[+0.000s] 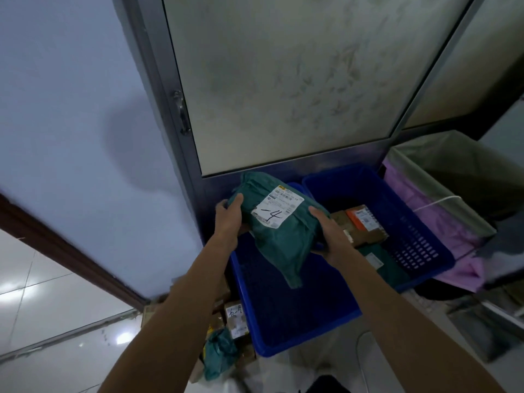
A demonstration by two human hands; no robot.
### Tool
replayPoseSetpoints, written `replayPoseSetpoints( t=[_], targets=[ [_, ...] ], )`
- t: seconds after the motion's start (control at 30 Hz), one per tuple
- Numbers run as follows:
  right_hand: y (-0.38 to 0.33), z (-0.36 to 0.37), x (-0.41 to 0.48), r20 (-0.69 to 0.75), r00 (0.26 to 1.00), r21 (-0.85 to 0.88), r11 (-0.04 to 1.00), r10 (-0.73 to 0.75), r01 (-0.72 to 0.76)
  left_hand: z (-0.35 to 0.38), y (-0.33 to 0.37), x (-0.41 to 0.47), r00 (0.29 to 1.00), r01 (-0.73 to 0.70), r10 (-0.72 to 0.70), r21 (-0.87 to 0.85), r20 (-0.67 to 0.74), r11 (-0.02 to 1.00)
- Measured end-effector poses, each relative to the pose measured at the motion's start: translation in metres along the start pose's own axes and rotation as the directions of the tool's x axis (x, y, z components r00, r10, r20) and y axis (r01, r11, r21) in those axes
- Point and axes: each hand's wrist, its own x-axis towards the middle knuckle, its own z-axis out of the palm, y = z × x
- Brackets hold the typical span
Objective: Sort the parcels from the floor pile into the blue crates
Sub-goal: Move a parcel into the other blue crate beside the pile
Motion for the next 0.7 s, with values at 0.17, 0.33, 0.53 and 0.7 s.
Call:
replayPoseSetpoints(
  t=[0.17, 0.33, 0.53, 0.7],
  targets=[
    [-0.016, -0.013, 0.036, 0.001, 1.0, -0.032, 0.999, 0.003, -0.003, -0.005, -0.016, 0.003, 0.966, 0.192, -0.203, 0.08, 0.16, 0.978],
    [-0.035, -0.039, 0.062, 0.098, 0.995, -0.146, 0.988, -0.026, 0.04, 0.002, -0.037, 0.008, 0.983, 0.14, -0.175, 0.427, 0.045, 0.893],
    [-0.036, -0.075, 0.111, 0.256, 0.962, -0.285, 0.958, 0.099, -0.023, 0.043, -0.089, 0.013, 0.978, 0.197, -0.208, 0.223, 0.03, 0.955],
    [-0.019, -0.084, 0.145, 0.197, 0.968, -0.328, 0.941, 0.157, -0.086, 0.061, -0.137, 0.013, 0.935, 0.356, -0.332, 0.32, -0.126, 0.878]
  ],
)
